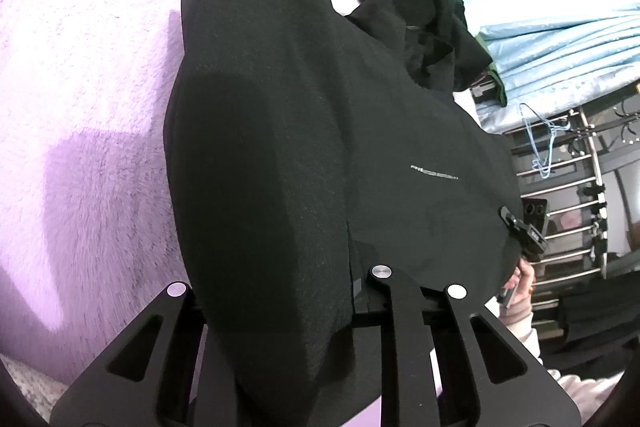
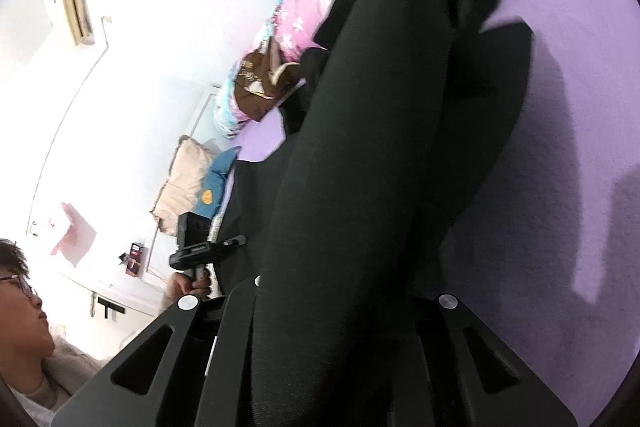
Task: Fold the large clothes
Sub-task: 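Carry the lifted side over the jacket toward its opposite edge with both grippers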
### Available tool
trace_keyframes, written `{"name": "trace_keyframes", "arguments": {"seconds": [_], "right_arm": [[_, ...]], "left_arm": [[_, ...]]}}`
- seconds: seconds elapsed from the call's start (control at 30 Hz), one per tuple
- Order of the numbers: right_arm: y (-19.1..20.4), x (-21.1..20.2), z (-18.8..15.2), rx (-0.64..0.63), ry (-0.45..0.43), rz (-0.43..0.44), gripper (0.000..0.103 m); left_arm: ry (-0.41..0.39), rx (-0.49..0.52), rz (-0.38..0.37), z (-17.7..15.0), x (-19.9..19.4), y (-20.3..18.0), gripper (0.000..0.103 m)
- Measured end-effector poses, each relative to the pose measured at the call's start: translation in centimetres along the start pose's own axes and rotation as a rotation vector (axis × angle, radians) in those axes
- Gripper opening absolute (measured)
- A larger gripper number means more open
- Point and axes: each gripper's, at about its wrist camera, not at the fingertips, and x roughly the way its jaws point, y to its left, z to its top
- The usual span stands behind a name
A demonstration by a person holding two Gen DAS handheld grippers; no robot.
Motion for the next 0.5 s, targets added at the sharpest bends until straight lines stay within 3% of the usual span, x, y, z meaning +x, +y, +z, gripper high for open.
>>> {"name": "trace_keyframes", "arguments": {"seconds": [0.5], "right_arm": [[3.5,-0.6,0.2,-0.090,-0.006,0.045,0.011]], "left_arm": [[-0.023,0.019,-0.053,-1.0,-2.6,-1.9,0.015]]}}
